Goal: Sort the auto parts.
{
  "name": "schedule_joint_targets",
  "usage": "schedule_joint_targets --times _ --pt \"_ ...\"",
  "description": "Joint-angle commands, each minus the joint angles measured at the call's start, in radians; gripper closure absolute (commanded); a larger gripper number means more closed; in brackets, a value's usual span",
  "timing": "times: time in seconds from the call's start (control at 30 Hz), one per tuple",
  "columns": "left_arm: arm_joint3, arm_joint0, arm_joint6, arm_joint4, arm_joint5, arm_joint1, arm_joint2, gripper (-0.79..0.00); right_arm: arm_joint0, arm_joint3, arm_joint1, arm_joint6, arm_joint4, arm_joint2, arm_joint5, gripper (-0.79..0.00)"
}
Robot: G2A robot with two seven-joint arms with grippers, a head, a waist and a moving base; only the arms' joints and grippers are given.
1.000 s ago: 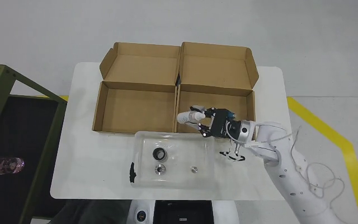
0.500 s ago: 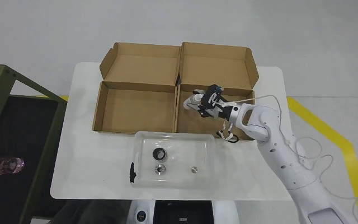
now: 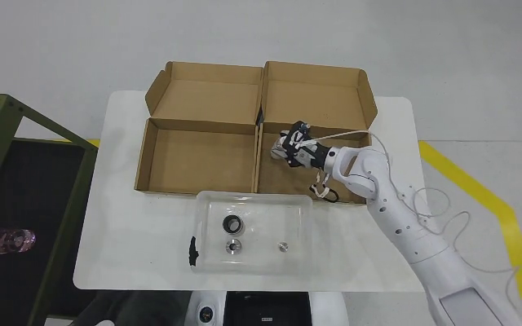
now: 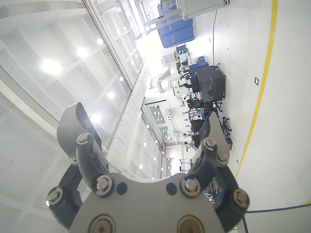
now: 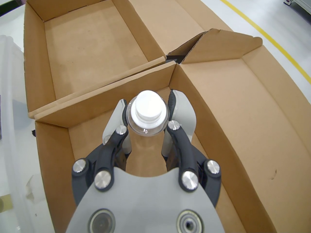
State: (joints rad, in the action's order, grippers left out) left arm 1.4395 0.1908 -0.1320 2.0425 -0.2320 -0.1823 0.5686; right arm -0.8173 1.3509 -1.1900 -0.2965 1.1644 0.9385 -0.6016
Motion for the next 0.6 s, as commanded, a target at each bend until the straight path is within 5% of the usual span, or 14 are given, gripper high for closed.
schedule_joint_targets --times 0.0,0.03,0.07,0.57 --pt "0.0 0.0 0.0 0.0 0.0 0.0 0.0 -0.785 0.006 -0.01 -0.004 0.0 0.006 -0.008 0.005 -0.363" --pt "0.0 0.0 0.0 0.0 0.0 0.0 0.0 -0.785 0.007 -0.014 -0.005 0.001 0.006 -0.011 0.008 -0.683" --pt "0.0 0.0 0.0 0.0 0.0 0.0 0.0 -0.785 0.009 -0.017 -0.006 0.001 0.008 -0.013 0.01 -0.785" --pt "0.0 0.0 0.0 0.0 0.0 0.0 0.0 -0.785 -0.094 0.186 0.022 0.0 0.013 0.08 -0.048 -0.785"
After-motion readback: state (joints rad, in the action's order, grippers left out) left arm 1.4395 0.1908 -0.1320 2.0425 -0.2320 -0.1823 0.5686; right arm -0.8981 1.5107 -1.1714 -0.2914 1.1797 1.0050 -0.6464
